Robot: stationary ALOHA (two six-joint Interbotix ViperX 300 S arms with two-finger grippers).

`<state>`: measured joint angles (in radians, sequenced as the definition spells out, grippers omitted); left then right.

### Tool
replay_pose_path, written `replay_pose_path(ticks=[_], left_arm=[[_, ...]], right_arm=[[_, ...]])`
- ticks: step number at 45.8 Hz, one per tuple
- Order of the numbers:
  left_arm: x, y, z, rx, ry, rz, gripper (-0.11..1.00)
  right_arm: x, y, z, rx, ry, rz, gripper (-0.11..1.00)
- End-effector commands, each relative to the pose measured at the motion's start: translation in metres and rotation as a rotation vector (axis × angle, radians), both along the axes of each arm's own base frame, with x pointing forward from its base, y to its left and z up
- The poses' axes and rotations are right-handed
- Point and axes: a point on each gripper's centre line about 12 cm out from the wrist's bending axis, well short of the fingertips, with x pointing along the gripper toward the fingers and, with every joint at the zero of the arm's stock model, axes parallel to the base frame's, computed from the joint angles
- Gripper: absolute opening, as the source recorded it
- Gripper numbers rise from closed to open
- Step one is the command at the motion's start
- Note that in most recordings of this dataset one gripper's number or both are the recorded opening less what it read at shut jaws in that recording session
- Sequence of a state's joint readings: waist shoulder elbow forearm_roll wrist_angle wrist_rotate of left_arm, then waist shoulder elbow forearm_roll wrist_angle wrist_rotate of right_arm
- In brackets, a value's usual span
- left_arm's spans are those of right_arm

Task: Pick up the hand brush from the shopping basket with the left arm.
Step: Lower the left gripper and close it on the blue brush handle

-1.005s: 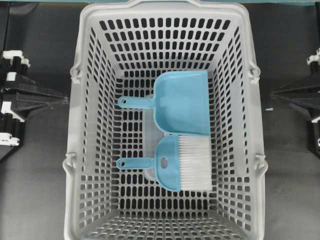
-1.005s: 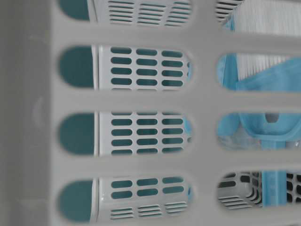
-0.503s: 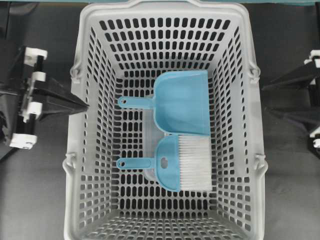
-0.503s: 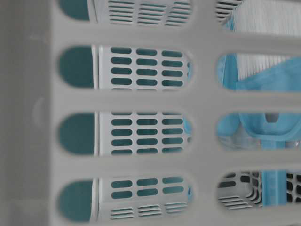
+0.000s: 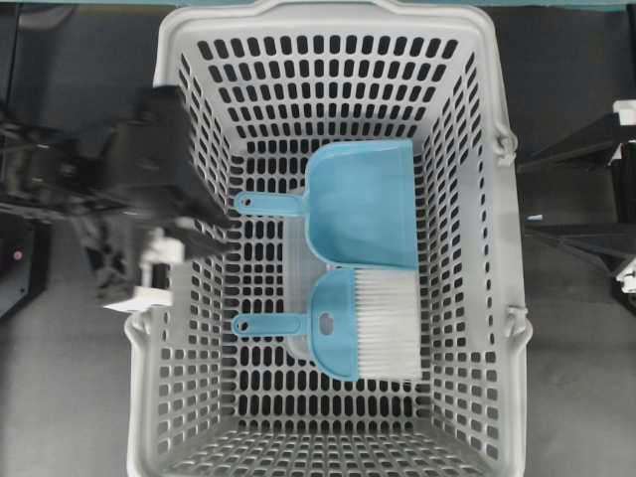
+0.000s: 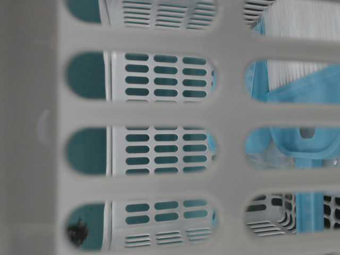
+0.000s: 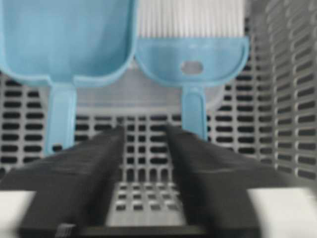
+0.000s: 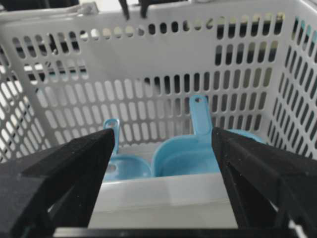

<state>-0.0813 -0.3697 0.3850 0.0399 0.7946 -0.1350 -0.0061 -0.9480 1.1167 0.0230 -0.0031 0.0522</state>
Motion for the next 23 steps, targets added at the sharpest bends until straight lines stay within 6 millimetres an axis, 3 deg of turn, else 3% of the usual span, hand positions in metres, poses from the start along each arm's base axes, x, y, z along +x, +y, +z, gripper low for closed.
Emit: replay_pose_path(ticks=[1,6,9,23], left_arm=[[0.015,-0.008,0.005,0.007,0.029,-0.02,0.49],[0.03,-0.018,-0.009,0.021,0.12,-0.046,0.79],[0.036,-0.023,-0.016,0.022,0.166,-0.051,0.89],[0.058,-0.047,-0.054,0.01,0.291,-0.054,0.89]], right_arm=[[0.002,0.0,0.01,0.0,-0.023,-0.002,0.76],[0.002,-0.001,0.01,0.0,-0.026,-0.003,0.76],[0.002,0.0,0.01,0.0,-0.028,-0.002,0.76],[0.002,0.0,0.009,0.001,-0.023,-0.002,0.76]])
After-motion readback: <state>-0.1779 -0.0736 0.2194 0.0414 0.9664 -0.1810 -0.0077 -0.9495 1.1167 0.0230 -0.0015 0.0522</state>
